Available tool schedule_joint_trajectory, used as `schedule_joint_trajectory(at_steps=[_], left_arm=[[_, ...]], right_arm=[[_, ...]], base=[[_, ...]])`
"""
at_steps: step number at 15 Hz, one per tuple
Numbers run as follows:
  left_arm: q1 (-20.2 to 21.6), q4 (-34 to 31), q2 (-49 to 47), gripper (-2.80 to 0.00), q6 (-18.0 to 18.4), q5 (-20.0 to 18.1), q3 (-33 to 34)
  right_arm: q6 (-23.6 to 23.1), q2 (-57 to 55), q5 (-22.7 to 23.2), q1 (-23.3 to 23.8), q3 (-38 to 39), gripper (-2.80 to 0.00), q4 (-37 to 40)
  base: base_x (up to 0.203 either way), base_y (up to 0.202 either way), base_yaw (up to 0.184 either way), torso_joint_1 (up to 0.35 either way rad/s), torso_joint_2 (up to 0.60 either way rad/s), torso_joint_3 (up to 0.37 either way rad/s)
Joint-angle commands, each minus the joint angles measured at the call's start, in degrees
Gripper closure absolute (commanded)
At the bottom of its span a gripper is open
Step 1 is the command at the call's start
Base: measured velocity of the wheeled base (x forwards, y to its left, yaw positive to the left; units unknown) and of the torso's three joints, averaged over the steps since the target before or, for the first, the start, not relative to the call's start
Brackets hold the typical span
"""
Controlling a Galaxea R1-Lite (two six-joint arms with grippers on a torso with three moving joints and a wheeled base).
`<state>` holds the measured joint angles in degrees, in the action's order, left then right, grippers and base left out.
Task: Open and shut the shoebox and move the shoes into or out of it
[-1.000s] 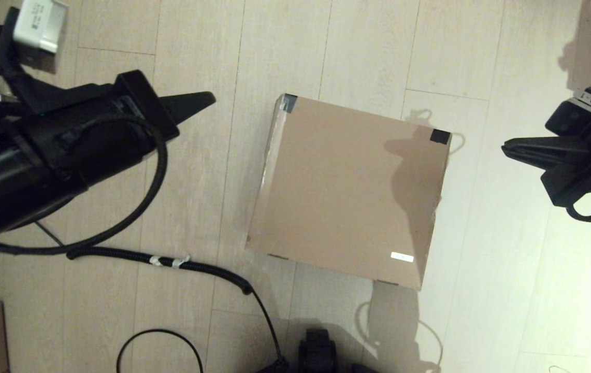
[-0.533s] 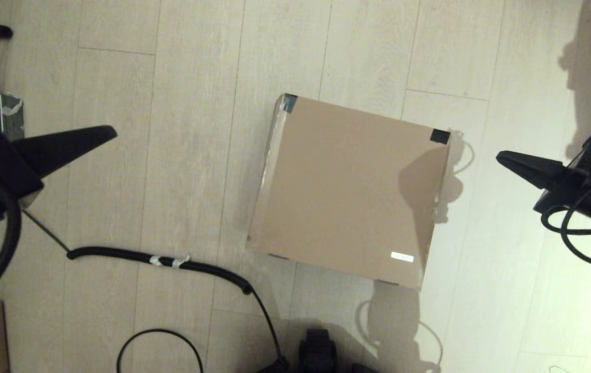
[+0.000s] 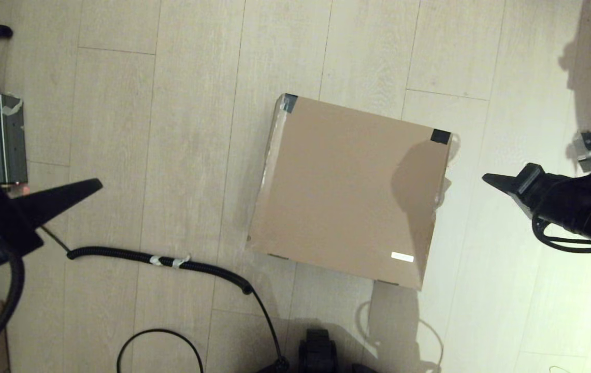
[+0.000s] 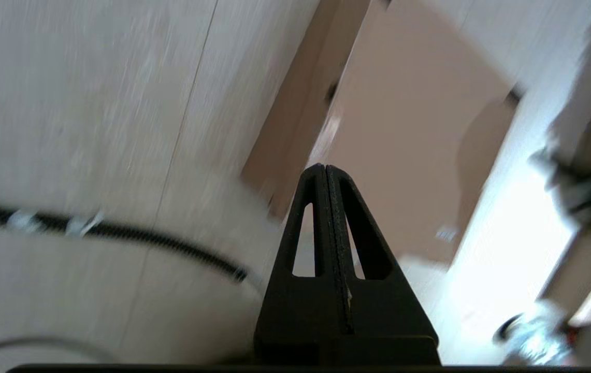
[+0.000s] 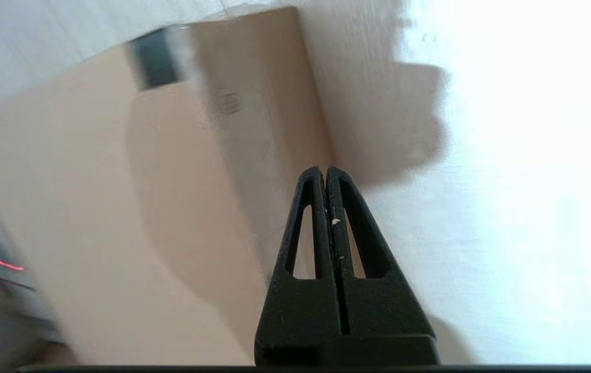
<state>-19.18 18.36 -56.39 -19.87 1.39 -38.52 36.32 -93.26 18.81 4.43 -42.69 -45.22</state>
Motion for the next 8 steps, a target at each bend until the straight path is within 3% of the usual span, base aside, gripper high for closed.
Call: schedule_joint_trajectory(at_steps=[1, 3, 4, 6, 8], left_arm=[[0.39, -0.66, 2.61, 0.00, 2.58, 0.72, 4.33], [3.12, -0.80, 4.95, 0.00, 9.01, 2.31, 10.07], [6.72, -0.70, 6.04, 0.00, 11.33, 2.49, 11.90], [14.91, -0.59, 11.07, 0.00, 14.09, 2.44, 17.20], [17.97, -1.07, 18.04, 0.00, 15.12, 2.51, 22.36]], right_arm=[[-6.66, 9.97, -0.52, -1.58, -2.05, 0.00, 13.24], [-18.98, 22.00, -2.88, -2.77, -3.50, 0.00, 31.03], [-24.15, 27.27, -5.77, -3.13, -3.36, 0.00, 36.95], [-32.38, 37.93, -13.56, -3.24, -0.22, 0.00, 43.36], [-37.85, 47.82, -17.88, -2.37, 4.65, 0.00, 45.86]], base=[[0.000, 0.000, 0.000, 0.000, 0.00, 0.000], [0.000, 0.000, 0.000, 0.000, 0.00, 0.000], [0.000, 0.000, 0.000, 0.000, 0.00, 0.000], [0.000, 0.000, 0.000, 0.000, 0.00, 0.000], [0.000, 0.000, 0.000, 0.000, 0.00, 0.000]])
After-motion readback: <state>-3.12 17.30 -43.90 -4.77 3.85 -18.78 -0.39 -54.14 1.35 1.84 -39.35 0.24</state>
